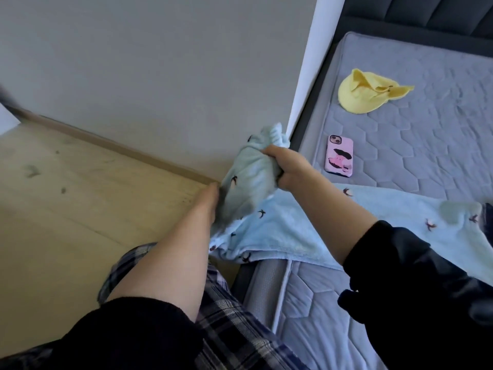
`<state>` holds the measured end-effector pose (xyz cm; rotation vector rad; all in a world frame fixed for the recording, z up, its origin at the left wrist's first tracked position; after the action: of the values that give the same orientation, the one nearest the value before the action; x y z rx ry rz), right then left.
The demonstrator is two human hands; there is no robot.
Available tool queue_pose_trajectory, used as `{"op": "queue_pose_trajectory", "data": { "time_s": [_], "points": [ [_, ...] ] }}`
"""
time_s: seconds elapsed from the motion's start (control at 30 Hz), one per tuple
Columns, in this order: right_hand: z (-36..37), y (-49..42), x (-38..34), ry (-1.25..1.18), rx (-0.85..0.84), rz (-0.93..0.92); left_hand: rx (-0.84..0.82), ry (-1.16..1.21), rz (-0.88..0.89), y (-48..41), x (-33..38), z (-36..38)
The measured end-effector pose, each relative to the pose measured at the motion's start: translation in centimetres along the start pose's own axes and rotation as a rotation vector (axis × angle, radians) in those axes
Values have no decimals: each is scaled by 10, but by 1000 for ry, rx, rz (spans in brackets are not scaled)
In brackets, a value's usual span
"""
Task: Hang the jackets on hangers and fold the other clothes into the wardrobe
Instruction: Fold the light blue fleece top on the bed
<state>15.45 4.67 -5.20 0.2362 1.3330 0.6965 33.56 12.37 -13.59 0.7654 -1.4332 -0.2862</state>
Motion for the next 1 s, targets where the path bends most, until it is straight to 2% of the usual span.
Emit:
{"op": "queue_pose_trajectory", "data": {
  "time_s": [0.1,0.13,0.2,0.27,0.33,0.4,0.5,0.57,0.67,0.77,0.83,0.93,1.0],
  "points": [
    [44,-5,-21,69,-28,-34,119,413,183,13,22,-31],
    [55,-4,-30,115,-28,-64,82,527,284,19,36,-33],
    [64,-8,-45,201,-3,-110,-100,577,429,41,65,-24],
    [61,-16,-44,237,15,-57,-256,425,481,59,79,-9],
    [57,-17,-37,251,4,21,-332,227,509,65,80,-3],
    [57,-16,-30,245,-19,57,-368,-95,512,68,77,7],
    [57,-17,-27,302,-34,65,-199,-561,622,71,79,16],
    [60,-17,-31,312,-55,45,-33,-606,713,75,87,13],
    [65,-19,-40,381,-94,8,167,-547,741,80,99,0],
    [65,-23,-42,436,-107,-22,192,-508,735,78,101,-6],
    [71,-25,-36,416,-173,-43,255,-415,713,73,97,-18],
    [77,-31,-19,356,-289,-41,368,-106,569,57,82,-51],
    [73,-36,-3,347,-313,-15,380,44,442,47,71,-64]
  ]
}}
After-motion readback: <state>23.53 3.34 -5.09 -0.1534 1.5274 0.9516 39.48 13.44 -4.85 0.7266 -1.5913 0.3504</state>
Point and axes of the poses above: each hand's wrist, its own y-axis away from the middle knuckle, its own z-axis out of the palm, x = y × z, the point moved 10 cm from there along -y, towards the middle knuckle, and after that the axes turned 12 degrees about -x, right-handed, at the moved point
